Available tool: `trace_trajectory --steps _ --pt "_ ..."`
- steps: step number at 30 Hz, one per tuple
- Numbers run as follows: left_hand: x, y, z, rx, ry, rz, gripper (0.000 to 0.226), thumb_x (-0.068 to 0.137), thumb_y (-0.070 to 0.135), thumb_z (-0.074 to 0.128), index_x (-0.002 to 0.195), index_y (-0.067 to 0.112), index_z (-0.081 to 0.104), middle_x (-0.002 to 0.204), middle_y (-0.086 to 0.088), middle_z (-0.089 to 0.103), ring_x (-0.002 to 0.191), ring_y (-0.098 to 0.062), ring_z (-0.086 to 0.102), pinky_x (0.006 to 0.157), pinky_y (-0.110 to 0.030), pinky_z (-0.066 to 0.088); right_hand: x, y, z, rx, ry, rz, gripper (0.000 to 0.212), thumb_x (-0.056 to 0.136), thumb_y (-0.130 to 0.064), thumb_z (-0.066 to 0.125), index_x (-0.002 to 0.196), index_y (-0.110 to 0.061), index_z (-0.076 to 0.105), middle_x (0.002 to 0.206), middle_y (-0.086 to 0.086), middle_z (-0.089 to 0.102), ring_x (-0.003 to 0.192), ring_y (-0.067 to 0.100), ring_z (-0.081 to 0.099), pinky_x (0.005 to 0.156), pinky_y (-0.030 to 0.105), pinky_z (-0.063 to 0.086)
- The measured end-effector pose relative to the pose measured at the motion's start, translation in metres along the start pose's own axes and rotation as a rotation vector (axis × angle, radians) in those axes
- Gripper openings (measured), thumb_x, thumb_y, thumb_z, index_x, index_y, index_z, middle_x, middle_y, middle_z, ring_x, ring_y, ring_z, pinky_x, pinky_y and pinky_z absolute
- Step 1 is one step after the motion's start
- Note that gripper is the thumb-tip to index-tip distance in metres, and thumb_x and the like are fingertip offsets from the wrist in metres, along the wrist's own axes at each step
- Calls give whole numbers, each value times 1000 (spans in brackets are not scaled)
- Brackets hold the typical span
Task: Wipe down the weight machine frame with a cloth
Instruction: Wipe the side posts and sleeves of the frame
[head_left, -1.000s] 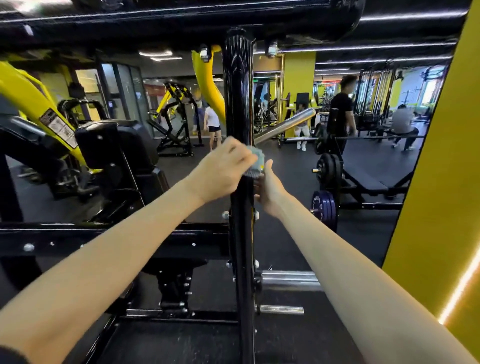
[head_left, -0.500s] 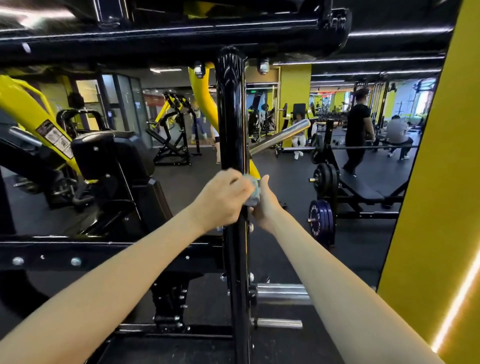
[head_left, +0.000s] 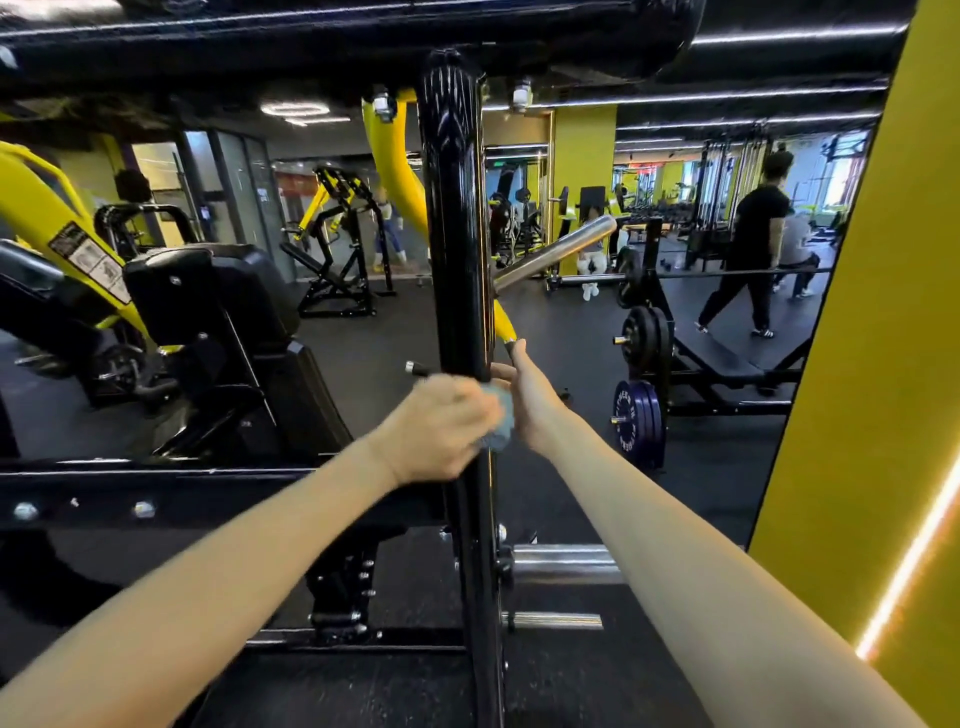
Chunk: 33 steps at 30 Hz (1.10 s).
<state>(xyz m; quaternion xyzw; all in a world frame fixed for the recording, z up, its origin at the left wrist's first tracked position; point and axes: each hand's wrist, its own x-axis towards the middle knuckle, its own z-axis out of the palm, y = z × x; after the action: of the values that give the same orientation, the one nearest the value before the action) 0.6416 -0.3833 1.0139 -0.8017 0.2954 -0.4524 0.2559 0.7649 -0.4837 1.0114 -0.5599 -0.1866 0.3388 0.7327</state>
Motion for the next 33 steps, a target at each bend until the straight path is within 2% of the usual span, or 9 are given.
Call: trace_trajectory --steps 4,8,12,16,18,21,26,30,33 --pt "-28 17 5 64 -282 210 23 83 13 48 103 7 57 94 -3 64 87 -22 57 73 -32 44 -4 38 -10 -106 -16 86 71 96 -64 26 124 -7 59 102 7 66 84 18 63 67 29 49" --pt "10 -25 -13 112 -8 21 25 80 5 58 105 5 58 103 -4 56 89 -24 47 76 -37 43 -10 50 -16 -115 -32 58 50 103 -51 25 89 -18 60 60 -9 66 46 0 60 39 12 40" --pt "4 -3 2 27 175 -246 27 82 3 51 108 4 58 106 -1 50 86 -23 45 76 -36 38 -15 54 -13 -82 -17 25 48 105 -46 21 83 -20 56 52 -10 64 43 0 59 37 11 38" --pt "-57 72 33 -52 -208 54 27 78 6 52 105 3 52 102 -7 50 84 -25 50 65 -37 47 -11 61 -17 -62 6 70 53 102 -51 23 76 -18 54 52 -5 63 43 6 59 38 12 39" --pt "-61 78 29 -106 -306 42 36 71 7 67 106 5 58 96 -6 59 81 -24 58 66 -35 47 -12 59 -15 -75 10 46 56 102 -52 20 77 -17 56 60 -3 65 48 6 61 41 13 42" --pt "-17 34 6 -82 -89 -103 27 73 4 63 100 4 62 91 -4 57 79 -24 52 71 -34 40 -11 58 -11 -91 -2 31 57 101 -56 21 87 -20 62 84 4 65 70 13 63 58 22 46" --pt "-8 13 5 -5 152 -285 26 82 1 55 106 0 66 107 -1 48 88 -23 44 79 -32 35 -11 62 -12 -69 51 20 55 102 -54 20 89 -21 61 76 -5 65 69 7 59 46 13 43" --pt "-78 89 42 -148 -283 25 33 80 2 54 113 1 52 106 -5 48 87 -25 55 69 -38 52 -15 61 -10 -99 76 58 59 102 -53 18 74 -19 58 72 -2 60 62 8 58 52 17 44" --pt "-87 97 37 -168 -442 57 41 73 4 68 111 8 55 103 -1 57 88 -20 61 67 -33 50 -16 60 -7 -125 82 55 58 102 -53 20 101 -18 66 95 -2 64 81 6 59 67 18 43"
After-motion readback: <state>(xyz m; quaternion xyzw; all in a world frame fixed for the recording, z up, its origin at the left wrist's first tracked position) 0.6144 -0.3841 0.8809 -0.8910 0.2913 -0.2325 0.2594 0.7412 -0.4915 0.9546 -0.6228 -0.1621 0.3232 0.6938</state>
